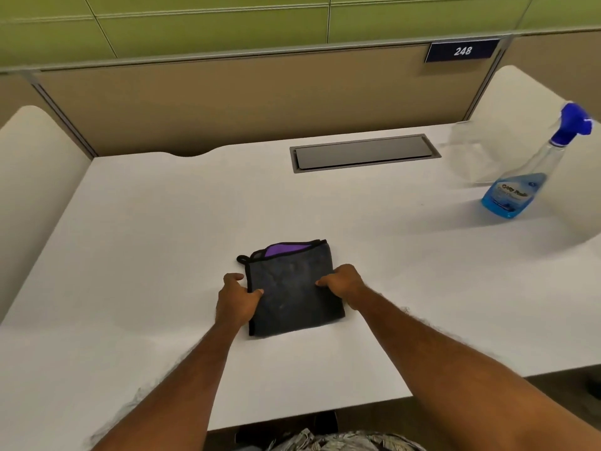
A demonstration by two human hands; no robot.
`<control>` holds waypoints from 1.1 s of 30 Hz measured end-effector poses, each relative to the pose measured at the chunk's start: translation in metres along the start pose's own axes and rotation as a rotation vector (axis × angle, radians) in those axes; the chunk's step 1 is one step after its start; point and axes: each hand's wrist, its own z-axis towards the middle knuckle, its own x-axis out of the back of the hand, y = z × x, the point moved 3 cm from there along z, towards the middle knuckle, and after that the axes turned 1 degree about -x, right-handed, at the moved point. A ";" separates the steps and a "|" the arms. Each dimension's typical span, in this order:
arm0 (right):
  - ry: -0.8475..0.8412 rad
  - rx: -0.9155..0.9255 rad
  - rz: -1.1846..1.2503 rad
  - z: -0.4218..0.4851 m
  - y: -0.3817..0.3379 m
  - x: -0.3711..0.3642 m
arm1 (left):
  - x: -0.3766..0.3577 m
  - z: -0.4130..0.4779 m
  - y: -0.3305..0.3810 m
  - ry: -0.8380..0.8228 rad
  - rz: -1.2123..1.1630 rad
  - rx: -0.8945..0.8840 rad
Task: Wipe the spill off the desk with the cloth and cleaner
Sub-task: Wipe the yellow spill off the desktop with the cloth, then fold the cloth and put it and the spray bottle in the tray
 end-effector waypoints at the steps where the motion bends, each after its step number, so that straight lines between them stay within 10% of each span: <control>1: -0.013 0.015 0.001 -0.001 0.001 0.000 | 0.001 0.001 0.000 -0.013 -0.023 -0.010; 17: 0.098 0.433 0.397 -0.038 -0.044 0.064 | 0.050 0.009 0.063 -0.077 -0.287 -0.585; 33: 0.373 0.604 -0.213 -0.074 -0.079 0.133 | 0.064 0.028 0.132 -0.034 0.133 -0.954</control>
